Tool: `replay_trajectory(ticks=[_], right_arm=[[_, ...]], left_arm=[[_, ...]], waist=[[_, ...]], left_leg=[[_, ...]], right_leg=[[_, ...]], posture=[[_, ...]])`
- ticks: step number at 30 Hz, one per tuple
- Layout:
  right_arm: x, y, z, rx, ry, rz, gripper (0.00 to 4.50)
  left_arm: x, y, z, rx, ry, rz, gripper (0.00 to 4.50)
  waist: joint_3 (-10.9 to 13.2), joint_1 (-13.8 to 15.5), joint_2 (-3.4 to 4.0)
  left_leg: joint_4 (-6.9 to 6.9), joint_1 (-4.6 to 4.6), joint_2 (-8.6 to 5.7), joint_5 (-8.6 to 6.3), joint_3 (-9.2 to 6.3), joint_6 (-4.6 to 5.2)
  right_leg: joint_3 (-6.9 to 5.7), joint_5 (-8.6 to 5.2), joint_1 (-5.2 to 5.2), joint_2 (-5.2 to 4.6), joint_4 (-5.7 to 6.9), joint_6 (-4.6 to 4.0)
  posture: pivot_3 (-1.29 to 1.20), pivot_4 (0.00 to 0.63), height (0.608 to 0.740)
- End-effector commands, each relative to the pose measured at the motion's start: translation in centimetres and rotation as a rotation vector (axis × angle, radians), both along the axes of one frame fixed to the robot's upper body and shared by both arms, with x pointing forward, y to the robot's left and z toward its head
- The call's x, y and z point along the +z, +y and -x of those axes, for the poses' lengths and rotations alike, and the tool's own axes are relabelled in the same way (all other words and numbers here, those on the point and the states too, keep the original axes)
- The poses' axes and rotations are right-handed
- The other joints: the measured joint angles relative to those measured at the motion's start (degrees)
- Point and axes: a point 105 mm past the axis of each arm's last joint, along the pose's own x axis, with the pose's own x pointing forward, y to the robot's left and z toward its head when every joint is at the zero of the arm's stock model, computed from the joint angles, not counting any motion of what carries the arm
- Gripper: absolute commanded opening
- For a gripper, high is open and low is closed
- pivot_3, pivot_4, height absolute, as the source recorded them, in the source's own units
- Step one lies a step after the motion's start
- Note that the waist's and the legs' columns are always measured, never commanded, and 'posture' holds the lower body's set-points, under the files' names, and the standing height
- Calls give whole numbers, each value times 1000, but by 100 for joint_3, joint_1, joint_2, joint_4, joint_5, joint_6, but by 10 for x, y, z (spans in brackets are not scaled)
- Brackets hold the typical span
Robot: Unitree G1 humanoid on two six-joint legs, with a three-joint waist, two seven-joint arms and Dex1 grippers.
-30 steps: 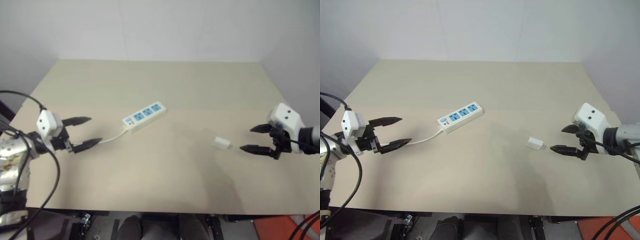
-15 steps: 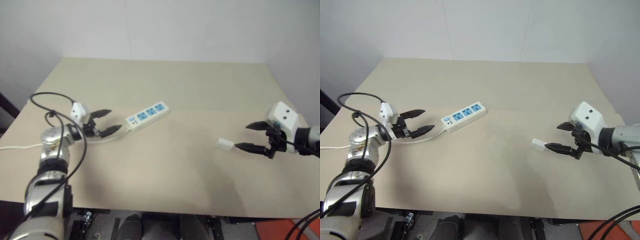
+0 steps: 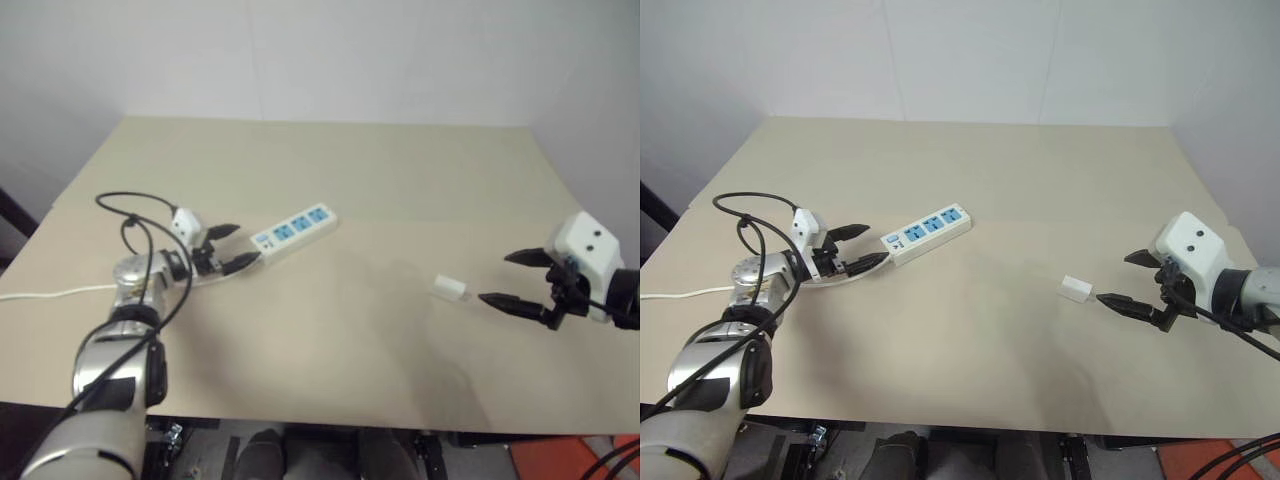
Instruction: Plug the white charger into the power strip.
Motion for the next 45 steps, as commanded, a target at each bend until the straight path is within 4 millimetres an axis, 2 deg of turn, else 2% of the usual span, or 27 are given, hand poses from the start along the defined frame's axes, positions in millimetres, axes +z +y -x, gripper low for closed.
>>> replay_trajectory(ticks=[1,13,20,23,25,26,30,36,40,45], right_arm=[[17,0,4,-10,-62,-8,4500],[15,1,14,-50,-60,-9,4500],[14,3,14,-65,-62,-19,4500],[13,4,15,-67,-61,-21,4500],[12,4,16,-65,-56,-24,4500],[12,5,17,-64,-54,-25,4500],[10,10,20,-32,-50,-38,4500],[14,30,23,99,-113,-91,4500],[12,45,21,162,-139,-105,4500],[4,50,15,169,-133,-109,4500]], left_arm=[[13,-7,-9,14,-48,-12,4475],[-11,-16,-18,100,56,-66,4475],[-9,-27,-22,92,72,-52,4475],[-6,-30,-21,64,68,-41,3921],[-7,-31,-19,39,78,-53,3333],[-8,-32,-18,30,83,-61,3264],[-10,-36,-12,-42,86,-78,3264],[-12,-49,10,-254,89,-39,3264],[-19,-58,24,-354,78,-18,3264],[-32,-68,36,-416,81,-16,3264]], waist=[[0,8,0],[-1,8,-2],[-1,14,-2],[-1,11,-2],[-1,10,-3],[-1,11,-3],[-2,18,-3],[-2,15,-3],[-2,7,-2],[-3,21,-1]], left_leg=[[0,0,-1,0,0,0],[0,1,-2,0,-1,0],[0,0,-3,1,-1,-1],[0,0,-3,1,-1,-1],[0,0,-4,1,-1,-1],[0,0,-3,1,-1,-1],[0,1,-4,1,-1,-1],[0,0,-5,1,-1,-1],[1,1,-5,1,-1,-1],[3,2,-5,1,-2,-1]], right_leg=[[0,0,0,0,-1,0],[1,1,1,0,2,1],[0,1,2,-1,1,2],[0,1,2,-1,0,2],[0,1,2,0,0,2],[0,1,2,0,0,2],[0,1,3,0,1,2],[0,1,4,-1,-1,2],[0,1,5,-1,1,2],[0,1,7,-1,1,2]], posture=[[0,150,740],[0,150,740],[0,150,740],[0,150,740],[0,150,740],[0,150,740],[0,150,740],[0,150,740],[0,150,740],[0,150,740]])
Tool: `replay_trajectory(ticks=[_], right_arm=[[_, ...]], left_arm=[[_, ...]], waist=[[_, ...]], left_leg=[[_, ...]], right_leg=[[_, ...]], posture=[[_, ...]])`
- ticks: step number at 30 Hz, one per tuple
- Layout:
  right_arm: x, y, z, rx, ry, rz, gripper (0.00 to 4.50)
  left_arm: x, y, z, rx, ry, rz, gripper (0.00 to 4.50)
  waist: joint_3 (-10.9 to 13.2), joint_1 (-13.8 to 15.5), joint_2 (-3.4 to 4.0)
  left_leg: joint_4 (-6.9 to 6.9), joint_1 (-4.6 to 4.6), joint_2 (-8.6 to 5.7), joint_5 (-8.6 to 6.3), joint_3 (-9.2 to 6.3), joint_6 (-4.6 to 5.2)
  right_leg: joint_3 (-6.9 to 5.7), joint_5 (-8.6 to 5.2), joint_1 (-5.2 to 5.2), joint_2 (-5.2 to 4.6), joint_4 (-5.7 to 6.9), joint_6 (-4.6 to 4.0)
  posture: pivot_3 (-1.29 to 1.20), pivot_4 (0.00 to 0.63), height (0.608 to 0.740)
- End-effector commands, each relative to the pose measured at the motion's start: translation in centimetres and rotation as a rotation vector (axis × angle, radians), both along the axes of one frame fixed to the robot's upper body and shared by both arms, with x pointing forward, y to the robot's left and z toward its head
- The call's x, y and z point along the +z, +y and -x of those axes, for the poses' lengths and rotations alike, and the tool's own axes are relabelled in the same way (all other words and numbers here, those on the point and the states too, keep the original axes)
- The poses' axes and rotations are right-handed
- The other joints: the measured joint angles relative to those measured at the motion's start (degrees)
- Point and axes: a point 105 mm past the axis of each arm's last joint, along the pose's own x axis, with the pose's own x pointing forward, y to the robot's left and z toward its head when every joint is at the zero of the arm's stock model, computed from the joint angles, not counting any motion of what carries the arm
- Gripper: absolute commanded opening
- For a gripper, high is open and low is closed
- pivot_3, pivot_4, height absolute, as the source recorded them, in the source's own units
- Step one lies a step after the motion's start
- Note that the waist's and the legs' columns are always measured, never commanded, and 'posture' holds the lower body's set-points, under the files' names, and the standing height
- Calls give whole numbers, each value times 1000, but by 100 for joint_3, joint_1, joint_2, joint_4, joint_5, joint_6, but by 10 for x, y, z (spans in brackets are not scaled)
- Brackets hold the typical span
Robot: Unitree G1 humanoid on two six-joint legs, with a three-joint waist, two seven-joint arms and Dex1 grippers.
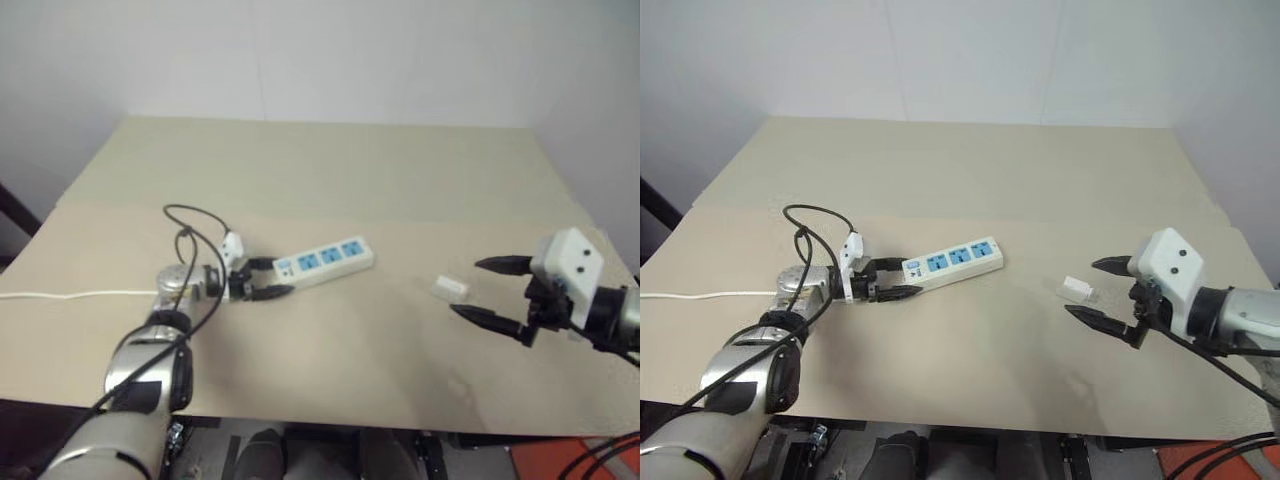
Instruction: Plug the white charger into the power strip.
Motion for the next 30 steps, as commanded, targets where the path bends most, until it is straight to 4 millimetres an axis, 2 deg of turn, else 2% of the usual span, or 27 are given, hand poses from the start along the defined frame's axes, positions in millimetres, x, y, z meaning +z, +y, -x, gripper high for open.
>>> replay_trajectory(ticks=[1,3,5,7,14,23,30], right_arm=[[4,5,-3,22,-48,9,4500],[2,6,-5,27,-47,9,4500],[2,6,-7,27,-47,11,4500],[2,6,-9,26,-48,11,4500],[1,5,-10,21,-55,12,4500],[3,-2,-3,8,-56,32,4500],[7,-2,0,7,-62,39,4500]], left_arm=[[-2,-8,6,-40,-33,10,3264],[-4,-10,7,-42,-52,-4,3264],[-3,-11,7,-52,-64,-2,3988],[2,-13,6,-40,-101,25,4486],[7,-10,7,-31,-128,82,4486],[5,-2,15,-72,-129,92,4486],[2,-1,14,-20,-137,124,4486]], waist=[[-1,1,1],[-2,6,1],[-2,10,1],[-3,12,1],[-3,-12,1],[-3,-13,1],[-3,-14,1]], left_leg=[[0,1,0,0,0,0],[1,1,0,0,0,0],[1,4,-1,0,0,0],[1,5,-1,0,-1,0],[2,4,0,0,-1,0],[2,4,1,0,-2,1],[2,7,1,0,-1,1]], right_leg=[[1,0,0,0,0,0],[1,0,1,0,0,0],[1,0,4,-1,0,0],[1,0,4,-1,1,0],[1,0,4,1,1,0],[1,0,3,1,1,0],[1,0,4,1,4,0]], posture=[[0,150,740],[0,150,740],[0,150,740],[0,150,740],[0,150,740],[0,150,740],[0,150,740]])
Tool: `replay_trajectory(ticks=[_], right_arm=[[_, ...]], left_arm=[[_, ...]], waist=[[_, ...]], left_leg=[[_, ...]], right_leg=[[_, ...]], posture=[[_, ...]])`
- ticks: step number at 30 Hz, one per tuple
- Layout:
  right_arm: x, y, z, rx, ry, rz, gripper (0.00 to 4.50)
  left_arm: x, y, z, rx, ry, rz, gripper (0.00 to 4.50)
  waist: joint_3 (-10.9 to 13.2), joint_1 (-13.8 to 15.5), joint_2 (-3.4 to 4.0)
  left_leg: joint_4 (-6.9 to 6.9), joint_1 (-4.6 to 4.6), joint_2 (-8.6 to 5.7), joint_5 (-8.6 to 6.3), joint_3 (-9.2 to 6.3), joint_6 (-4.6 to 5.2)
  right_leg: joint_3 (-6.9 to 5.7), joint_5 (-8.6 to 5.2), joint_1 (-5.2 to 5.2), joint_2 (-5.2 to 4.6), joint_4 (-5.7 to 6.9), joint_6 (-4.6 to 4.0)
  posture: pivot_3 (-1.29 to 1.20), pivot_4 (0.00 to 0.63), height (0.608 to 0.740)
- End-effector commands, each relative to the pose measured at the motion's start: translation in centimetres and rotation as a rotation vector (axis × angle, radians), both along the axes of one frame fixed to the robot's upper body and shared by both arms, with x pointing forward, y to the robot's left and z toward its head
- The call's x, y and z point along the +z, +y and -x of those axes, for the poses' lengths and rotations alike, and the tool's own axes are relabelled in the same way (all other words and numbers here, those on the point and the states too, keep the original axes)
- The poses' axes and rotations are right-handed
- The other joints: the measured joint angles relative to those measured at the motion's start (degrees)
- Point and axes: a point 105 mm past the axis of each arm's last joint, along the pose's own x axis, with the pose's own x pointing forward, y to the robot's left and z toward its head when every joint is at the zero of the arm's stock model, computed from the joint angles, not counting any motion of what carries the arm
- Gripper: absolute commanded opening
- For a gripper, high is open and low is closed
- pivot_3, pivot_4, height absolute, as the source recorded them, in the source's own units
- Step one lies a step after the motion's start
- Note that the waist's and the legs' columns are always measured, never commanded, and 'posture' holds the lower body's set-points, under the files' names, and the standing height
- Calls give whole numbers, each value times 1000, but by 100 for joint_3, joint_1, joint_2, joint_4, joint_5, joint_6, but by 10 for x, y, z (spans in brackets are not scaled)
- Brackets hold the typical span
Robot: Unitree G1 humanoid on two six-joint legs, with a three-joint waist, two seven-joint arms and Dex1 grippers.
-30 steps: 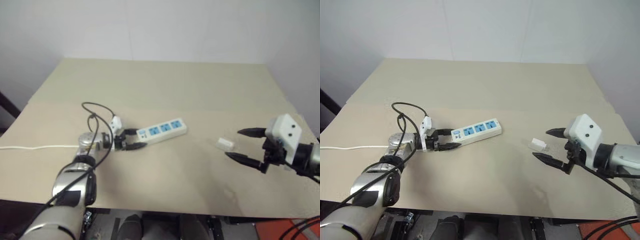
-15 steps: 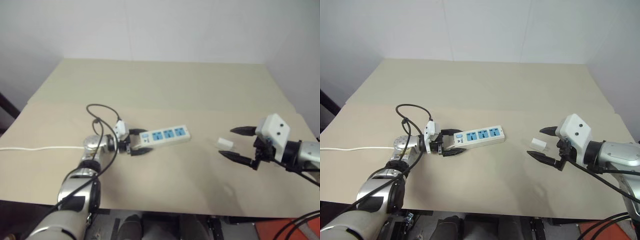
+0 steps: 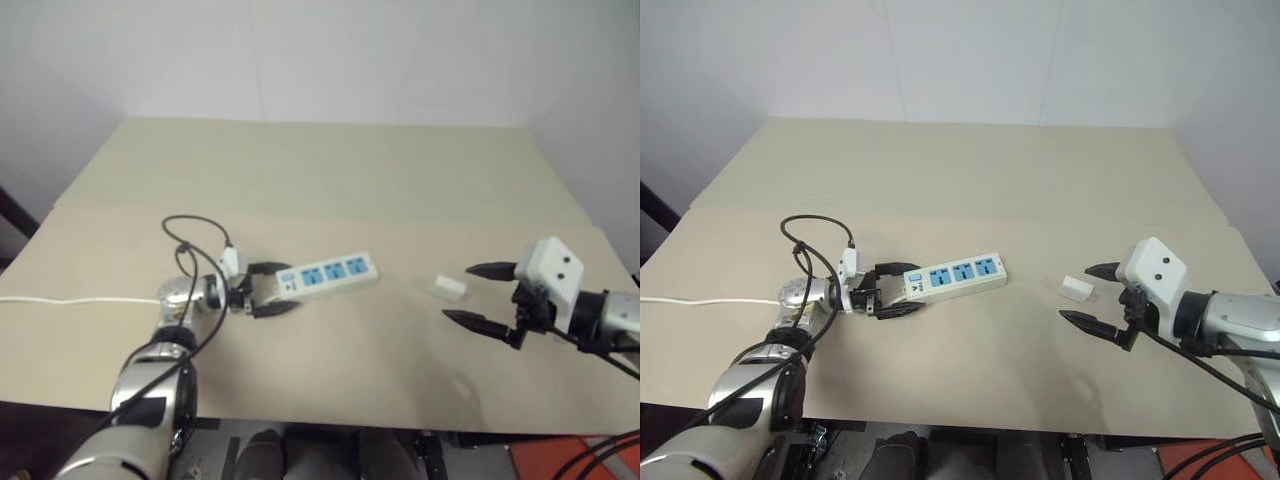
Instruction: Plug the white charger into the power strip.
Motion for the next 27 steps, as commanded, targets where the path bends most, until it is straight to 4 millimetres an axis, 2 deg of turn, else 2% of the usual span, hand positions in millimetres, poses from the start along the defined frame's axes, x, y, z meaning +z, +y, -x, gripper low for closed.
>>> replay_trajectory(ticks=[1,11,21,24,26,27], right_arm=[[17,3,4,19,-73,27,4500],[18,1,0,25,-75,34,4500],[17,4,-1,30,-75,26,4500],[16,4,0,27,-76,22,4500],[15,4,0,25,-75,22,4500],[15,4,1,25,-74,21,4500]], left_arm=[[3,1,-3,45,-25,47,4486],[-4,7,3,44,-23,28,4486],[-5,13,-1,56,-6,-39,4486],[-2,10,-6,100,-6,11,3858],[1,7,-8,104,-3,47,3275],[2,6,-8,105,-7,53,3198]], waist=[[0,0,0],[-1,-3,0],[-3,-9,0],[-4,-8,1],[-4,-7,1],[-4,0,1]], left_leg=[[0,1,1,0,0,0],[0,4,0,0,0,0],[0,5,1,0,1,0],[0,6,0,0,0,0],[0,6,0,0,0,0],[0,6,0,0,0,0]], right_leg=[[0,0,0,0,0,0],[1,0,1,0,3,0],[1,0,2,1,5,0],[1,0,2,1,5,0],[2,0,2,1,5,0],[1,0,2,1,5,0]], posture=[[0,150,740],[0,150,740],[0,150,740],[0,150,740],[0,150,740],[0,150,740]])
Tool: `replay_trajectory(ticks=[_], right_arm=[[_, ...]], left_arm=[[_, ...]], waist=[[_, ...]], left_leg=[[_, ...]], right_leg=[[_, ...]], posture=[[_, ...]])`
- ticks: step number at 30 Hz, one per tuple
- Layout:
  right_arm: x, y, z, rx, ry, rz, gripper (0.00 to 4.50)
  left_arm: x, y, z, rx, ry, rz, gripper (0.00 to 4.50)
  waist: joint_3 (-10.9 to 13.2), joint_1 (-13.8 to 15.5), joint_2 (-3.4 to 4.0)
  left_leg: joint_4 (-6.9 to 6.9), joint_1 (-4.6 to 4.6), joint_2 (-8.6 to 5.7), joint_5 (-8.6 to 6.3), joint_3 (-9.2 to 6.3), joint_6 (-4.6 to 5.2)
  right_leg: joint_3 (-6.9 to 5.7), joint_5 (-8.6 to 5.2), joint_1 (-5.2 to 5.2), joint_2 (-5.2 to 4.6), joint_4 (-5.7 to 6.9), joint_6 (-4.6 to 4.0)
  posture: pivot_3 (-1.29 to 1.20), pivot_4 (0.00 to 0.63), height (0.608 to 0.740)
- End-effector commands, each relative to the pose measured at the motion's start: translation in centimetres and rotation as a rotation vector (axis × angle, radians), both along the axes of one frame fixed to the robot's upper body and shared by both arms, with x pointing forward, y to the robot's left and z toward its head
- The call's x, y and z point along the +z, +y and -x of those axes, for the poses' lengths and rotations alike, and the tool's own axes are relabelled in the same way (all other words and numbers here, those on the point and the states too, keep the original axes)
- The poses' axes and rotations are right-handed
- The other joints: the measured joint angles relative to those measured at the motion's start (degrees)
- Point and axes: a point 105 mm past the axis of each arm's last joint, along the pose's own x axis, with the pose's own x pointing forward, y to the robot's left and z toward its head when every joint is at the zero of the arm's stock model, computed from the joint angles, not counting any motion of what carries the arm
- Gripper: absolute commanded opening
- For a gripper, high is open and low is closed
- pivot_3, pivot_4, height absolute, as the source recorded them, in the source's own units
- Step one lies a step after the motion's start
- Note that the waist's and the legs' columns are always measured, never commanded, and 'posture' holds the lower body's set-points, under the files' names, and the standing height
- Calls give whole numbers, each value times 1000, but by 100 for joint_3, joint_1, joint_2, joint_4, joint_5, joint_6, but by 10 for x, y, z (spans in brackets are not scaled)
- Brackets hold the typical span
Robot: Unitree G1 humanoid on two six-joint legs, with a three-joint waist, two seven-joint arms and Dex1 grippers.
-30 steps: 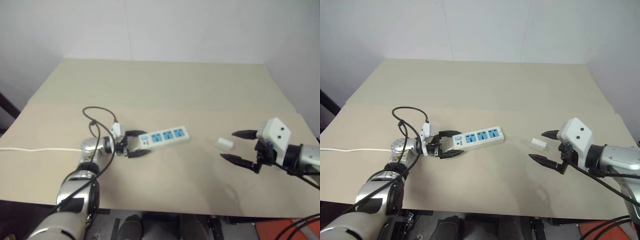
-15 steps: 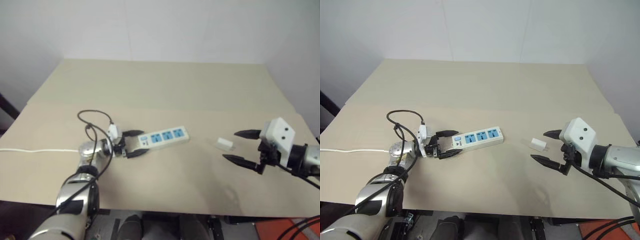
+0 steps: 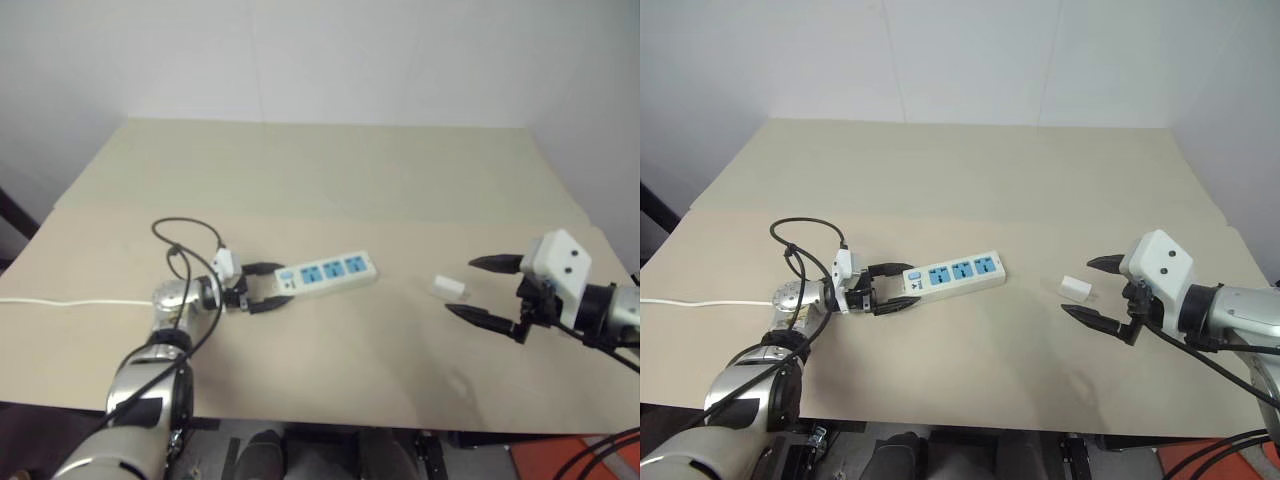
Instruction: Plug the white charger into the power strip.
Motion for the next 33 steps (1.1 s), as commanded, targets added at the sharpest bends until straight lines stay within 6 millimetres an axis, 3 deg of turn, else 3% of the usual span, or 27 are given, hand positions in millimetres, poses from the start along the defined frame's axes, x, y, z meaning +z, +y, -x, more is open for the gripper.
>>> replay_trajectory(ticks=[1,9,15,21,24,27,33], right_arm=[[8,2,2,12,-49,11,4500],[8,1,0,0,-39,19,4500],[16,4,-6,-8,82,61,4500],[23,20,-20,26,205,301,4500],[26,28,-34,13,210,338,4500],[19,37,-47,3,249,429,4500],[16,39,-64,-34,286,555,4500]], left_arm=[[3,-4,-3,11,4,36,3198],[-2,-7,2,-60,24,-32,3198],[-1,-9,11,-157,7,-88,3198],[-10,-17,20,-245,23,-140,3198],[-12,-21,23,-262,25,-136,3198],[-15,-27,27,-290,21,-139,3198],[-18,-33,31,-318,18,-139,3198]], waist=[[0,16,0],[-2,19,2],[-3,2,5],[-7,15,12],[-8,25,13],[-9,10,14],[-13,67,21]], left_leg=[[0,0,0,0,0,0],[0,0,-1,0,0,0],[0,-1,2,0,0,0],[-1,-2,5,0,0,0],[-2,-10,6,0,-4,0],[1,-17,2,0,-2,0],[3,-23,0,0,-7,0]], right_leg=[[0,0,0,0,0,0],[0,0,1,-1,0,0],[-1,0,-1,1,-3,0],[-2,0,-6,0,-6,-1],[-8,0,-8,-2,-14,-1],[-8,0,-10,-6,-16,-1],[-15,0,-19,-8,-14,0]], posture=[[0,150,740],[0,150,740],[0,150,740],[0,150,740],[0,150,740],[0,150,740],[0,150,740]])
